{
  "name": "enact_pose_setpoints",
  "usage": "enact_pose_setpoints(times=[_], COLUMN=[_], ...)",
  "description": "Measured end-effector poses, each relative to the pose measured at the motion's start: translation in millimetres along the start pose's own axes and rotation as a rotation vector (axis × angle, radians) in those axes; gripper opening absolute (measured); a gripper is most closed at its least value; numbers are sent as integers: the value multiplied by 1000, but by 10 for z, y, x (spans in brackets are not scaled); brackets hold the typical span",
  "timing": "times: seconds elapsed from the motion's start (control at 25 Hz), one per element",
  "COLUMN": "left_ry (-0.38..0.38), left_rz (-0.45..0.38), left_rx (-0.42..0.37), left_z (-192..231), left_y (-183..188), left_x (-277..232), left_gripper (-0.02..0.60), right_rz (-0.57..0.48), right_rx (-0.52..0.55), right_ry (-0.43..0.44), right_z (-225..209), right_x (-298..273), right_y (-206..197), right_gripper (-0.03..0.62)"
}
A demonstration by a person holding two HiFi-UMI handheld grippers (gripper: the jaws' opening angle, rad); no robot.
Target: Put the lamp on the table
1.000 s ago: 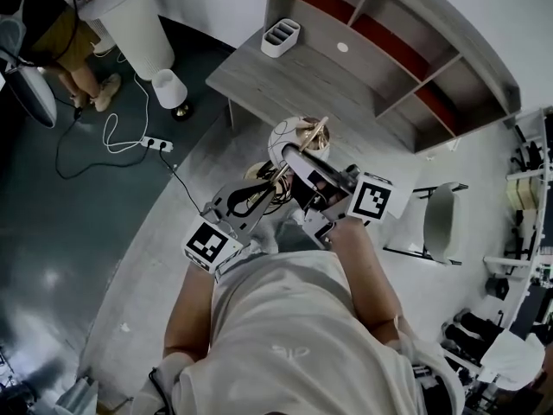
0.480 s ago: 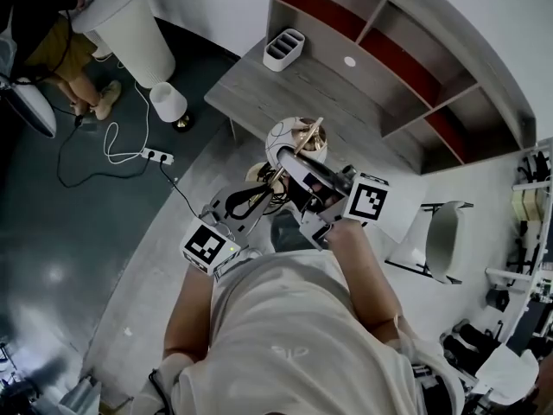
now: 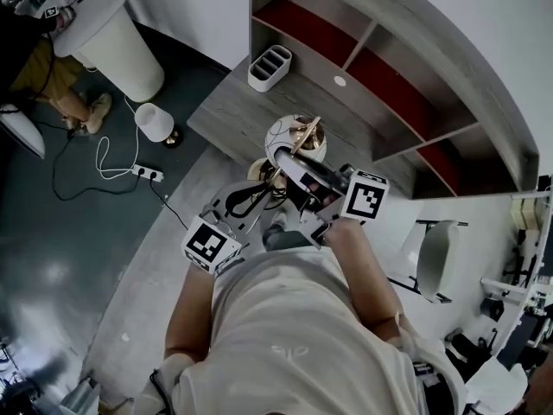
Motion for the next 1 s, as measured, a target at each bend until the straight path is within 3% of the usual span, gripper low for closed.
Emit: enact_pose_setpoints(times=[0.52,0.84,1.0], left_ry=[25,-63,-147], left_rz=[34,77,88], left_rx=[36,63,80], left_z=[435,722,859], left_y=[-173,-316,-363], left_x=[-886,-1210,-1323], left_gripper=[44,44,44], right_rz=[34,-6,-53], right_rx=[3,13,20], right_ry=[0,-54,-94], right_z=[-639,-917,-986], right_x=[-128,-149,-115], right_y=[777,976,1023], right_gripper=[60,60,58])
Point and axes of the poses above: the fingertips, and each gripper's own axes: x backward along the fingers, z to its left, y out of its top, the point moved 10 cm from there along x, backward along the fingers, and after that the axes turned 10 degrees about -z, right-handed, at the moved point
